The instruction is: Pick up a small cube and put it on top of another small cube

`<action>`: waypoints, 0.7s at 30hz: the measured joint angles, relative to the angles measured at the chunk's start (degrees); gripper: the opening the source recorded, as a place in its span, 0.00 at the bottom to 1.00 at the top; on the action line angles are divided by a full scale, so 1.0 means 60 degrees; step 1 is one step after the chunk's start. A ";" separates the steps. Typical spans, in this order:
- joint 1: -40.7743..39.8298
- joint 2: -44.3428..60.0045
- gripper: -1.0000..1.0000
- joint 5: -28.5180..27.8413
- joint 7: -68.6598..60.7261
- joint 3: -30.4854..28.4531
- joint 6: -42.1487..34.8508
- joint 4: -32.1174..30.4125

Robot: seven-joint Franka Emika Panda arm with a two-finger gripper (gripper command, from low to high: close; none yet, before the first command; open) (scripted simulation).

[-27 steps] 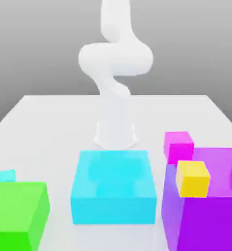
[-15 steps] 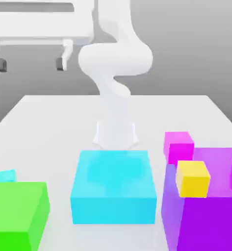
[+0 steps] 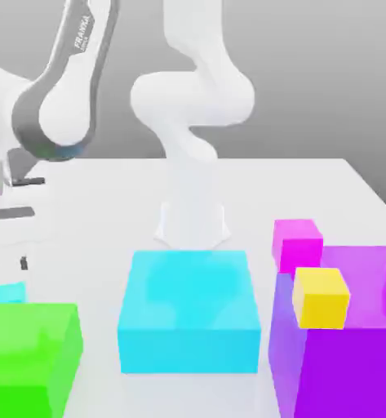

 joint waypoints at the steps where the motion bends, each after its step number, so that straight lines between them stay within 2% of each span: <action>1: -0.0182 0.0275 0.50 0.0043 -0.0367 -0.0025 0.0138 -0.0091; 4: -0.0783 0.1055 0.50 0.0407 -0.1335 0.0167 0.0575 -0.0205; 10: -0.2330 0.2543 0.50 0.2336 -0.2904 0.2031 0.1515 0.0191; 11: -0.2587 0.2763 0.00 0.2632 -0.3131 0.2348 0.1659 0.0257; 17: -0.2714 0.2871 0.00 0.2784 -0.3247 0.2502 0.1701 0.0292; 21: -0.2023 0.2217 0.00 0.1886 -0.2576 0.1627 0.1298 0.0091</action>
